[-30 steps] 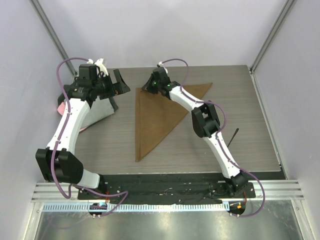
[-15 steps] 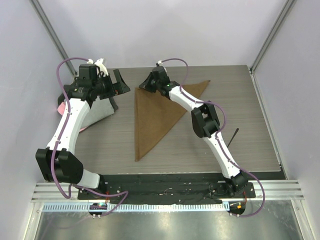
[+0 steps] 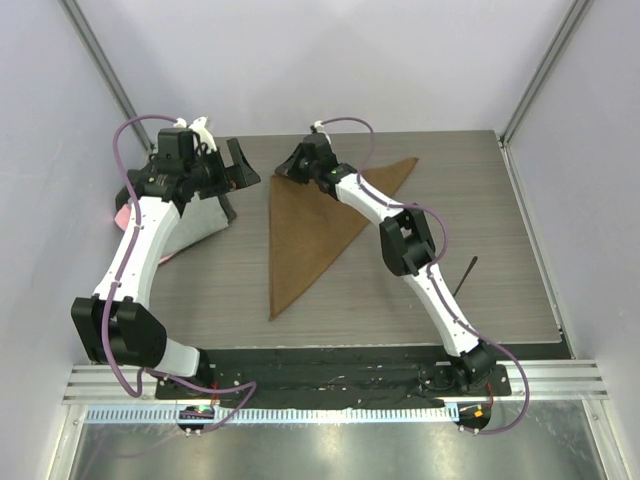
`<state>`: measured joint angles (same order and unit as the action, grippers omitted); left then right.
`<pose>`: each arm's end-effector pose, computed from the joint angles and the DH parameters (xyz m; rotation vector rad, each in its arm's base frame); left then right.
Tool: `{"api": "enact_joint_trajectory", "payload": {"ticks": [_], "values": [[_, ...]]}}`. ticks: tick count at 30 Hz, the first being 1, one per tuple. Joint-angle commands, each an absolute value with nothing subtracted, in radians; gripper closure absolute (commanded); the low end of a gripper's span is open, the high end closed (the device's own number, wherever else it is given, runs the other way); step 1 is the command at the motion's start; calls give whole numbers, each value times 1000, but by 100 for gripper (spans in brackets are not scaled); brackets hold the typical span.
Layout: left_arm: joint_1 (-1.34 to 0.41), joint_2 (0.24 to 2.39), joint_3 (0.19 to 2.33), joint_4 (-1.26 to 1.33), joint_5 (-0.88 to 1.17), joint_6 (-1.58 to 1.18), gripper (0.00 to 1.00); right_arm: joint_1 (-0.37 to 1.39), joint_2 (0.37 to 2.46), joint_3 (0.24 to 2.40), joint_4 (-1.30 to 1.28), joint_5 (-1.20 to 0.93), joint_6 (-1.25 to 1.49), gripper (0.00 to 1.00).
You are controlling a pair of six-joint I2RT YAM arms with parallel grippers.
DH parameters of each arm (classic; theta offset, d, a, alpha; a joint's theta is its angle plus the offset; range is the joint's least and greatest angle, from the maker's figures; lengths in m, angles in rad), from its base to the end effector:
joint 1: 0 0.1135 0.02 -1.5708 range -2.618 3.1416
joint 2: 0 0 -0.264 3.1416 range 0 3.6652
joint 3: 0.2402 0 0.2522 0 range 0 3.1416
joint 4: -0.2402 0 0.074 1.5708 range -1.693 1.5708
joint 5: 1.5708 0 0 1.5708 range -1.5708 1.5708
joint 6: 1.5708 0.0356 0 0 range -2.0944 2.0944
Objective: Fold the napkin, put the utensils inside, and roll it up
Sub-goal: Fold the napkin, then grab a utensil with the right arm
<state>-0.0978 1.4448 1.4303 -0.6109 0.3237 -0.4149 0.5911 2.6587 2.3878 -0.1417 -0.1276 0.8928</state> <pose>0.3174 -0.0425 0.3688 -0.1678 2.2261 -0.6398 0.5007 0.3415 0.1845 0.2339 2.1356 1.0495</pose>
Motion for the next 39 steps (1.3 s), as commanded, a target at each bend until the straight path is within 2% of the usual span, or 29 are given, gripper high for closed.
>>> {"api": "enact_joint_trajectory", "payload": {"ticks": [1,4,5,8,9,15,17,22,23,27,30,35,39], "values": [[-101,1440,1439,-597,336,-413,0,592,2692,2462,-103,-123,893,99],[-101,1442,1439,-597,339,-413,0,588,2715,2482,-92,-153,888,70],[-100,1445,1439,-597,341,-411,0,588,2715,2483,-86,-159,878,53],[-100,1448,1439,-598,341,-411,0,588,2695,2473,-71,-167,847,34],[-101,1448,1440,-598,341,-413,0,589,2671,2462,-69,-164,819,31],[-101,1468,1427,-584,339,-420,0,577,2496,2334,-98,-163,660,29],[-115,1480,1424,-587,330,-423,0,566,2373,2265,-141,-131,618,28],[-225,1496,1434,-615,282,-397,0,432,2107,1912,-233,-118,572,28],[-251,1494,1436,-624,259,-379,0,408,2001,1851,-271,-111,565,28],[-325,1471,1399,-623,278,-374,0,290,1728,1509,-405,30,509,28],[-325,1447,1333,-600,256,-373,0,221,1544,1374,-587,126,483,28],[-325,1439,1361,-634,256,-360,0,70,1346,1151,-776,175,506,28],[-325,1431,1356,-637,264,-362,0,-52,1247,956,-795,121,534,31]]}}
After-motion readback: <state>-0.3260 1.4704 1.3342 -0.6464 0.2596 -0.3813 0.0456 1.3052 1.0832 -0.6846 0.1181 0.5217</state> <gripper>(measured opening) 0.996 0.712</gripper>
